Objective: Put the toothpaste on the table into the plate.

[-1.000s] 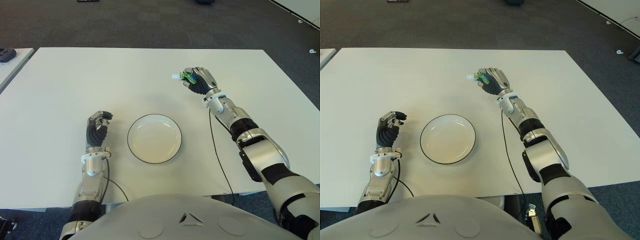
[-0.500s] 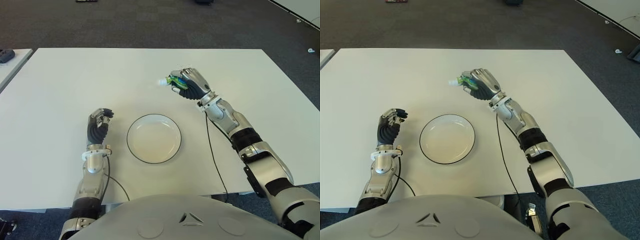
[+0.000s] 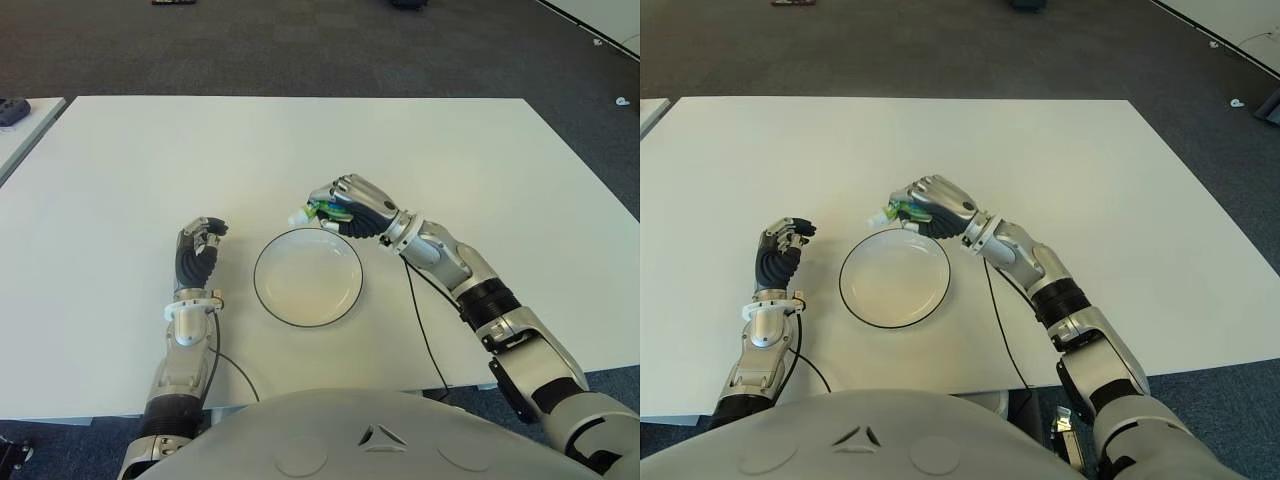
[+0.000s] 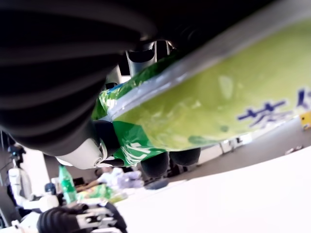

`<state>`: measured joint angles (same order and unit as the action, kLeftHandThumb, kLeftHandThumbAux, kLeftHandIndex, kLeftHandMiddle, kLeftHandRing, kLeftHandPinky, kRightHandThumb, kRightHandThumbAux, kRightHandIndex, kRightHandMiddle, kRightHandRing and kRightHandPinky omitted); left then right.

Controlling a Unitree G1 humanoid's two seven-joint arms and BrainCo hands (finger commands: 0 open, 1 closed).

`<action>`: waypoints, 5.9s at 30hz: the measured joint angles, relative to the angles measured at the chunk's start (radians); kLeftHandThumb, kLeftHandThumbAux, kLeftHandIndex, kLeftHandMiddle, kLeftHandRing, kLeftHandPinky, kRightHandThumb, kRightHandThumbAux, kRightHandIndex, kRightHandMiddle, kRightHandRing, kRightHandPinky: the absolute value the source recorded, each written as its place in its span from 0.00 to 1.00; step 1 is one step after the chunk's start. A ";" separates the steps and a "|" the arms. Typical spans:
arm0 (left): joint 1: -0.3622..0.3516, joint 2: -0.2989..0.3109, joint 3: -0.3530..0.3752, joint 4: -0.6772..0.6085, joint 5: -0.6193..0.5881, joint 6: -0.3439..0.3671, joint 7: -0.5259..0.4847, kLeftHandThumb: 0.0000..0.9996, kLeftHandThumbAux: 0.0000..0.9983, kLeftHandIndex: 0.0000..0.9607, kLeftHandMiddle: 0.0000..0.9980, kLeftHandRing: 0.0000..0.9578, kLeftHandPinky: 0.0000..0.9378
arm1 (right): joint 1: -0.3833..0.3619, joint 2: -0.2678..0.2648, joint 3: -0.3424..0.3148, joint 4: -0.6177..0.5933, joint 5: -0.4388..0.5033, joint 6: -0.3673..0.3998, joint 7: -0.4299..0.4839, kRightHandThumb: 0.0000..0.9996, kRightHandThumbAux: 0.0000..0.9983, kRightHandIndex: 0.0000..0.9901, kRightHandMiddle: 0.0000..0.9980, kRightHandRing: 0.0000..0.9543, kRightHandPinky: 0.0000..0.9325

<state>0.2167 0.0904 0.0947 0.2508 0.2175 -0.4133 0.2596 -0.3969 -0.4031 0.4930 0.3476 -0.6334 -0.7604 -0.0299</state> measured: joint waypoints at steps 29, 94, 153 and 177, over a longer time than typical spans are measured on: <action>0.004 -0.010 0.001 -0.001 -0.011 -0.013 0.000 0.84 0.68 0.47 0.45 0.43 0.42 | 0.026 0.015 0.174 0.078 -0.315 -0.060 -0.113 0.71 0.72 0.45 0.82 0.85 0.86; -0.016 0.002 0.003 0.070 0.008 -0.043 0.000 0.84 0.68 0.45 0.46 0.49 0.50 | 0.002 -0.095 -0.026 -0.089 0.172 -0.162 0.175 0.30 0.19 0.00 0.00 0.00 0.02; -0.073 -0.004 -0.001 0.105 -0.019 -0.081 -0.016 0.84 0.68 0.47 0.45 0.43 0.42 | 0.340 0.368 -0.518 0.055 0.586 0.205 -0.116 0.48 0.78 0.37 0.30 0.28 0.34; -0.069 -0.006 -0.001 0.069 -0.012 -0.021 -0.016 0.84 0.68 0.48 0.45 0.44 0.43 | 0.363 0.383 -0.536 0.126 0.554 0.216 -0.168 0.71 0.73 0.43 0.44 0.42 0.43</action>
<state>0.1480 0.0842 0.0936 0.3197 0.2057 -0.4341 0.2438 -0.0343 -0.0199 -0.0434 0.4737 -0.0795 -0.5445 -0.1975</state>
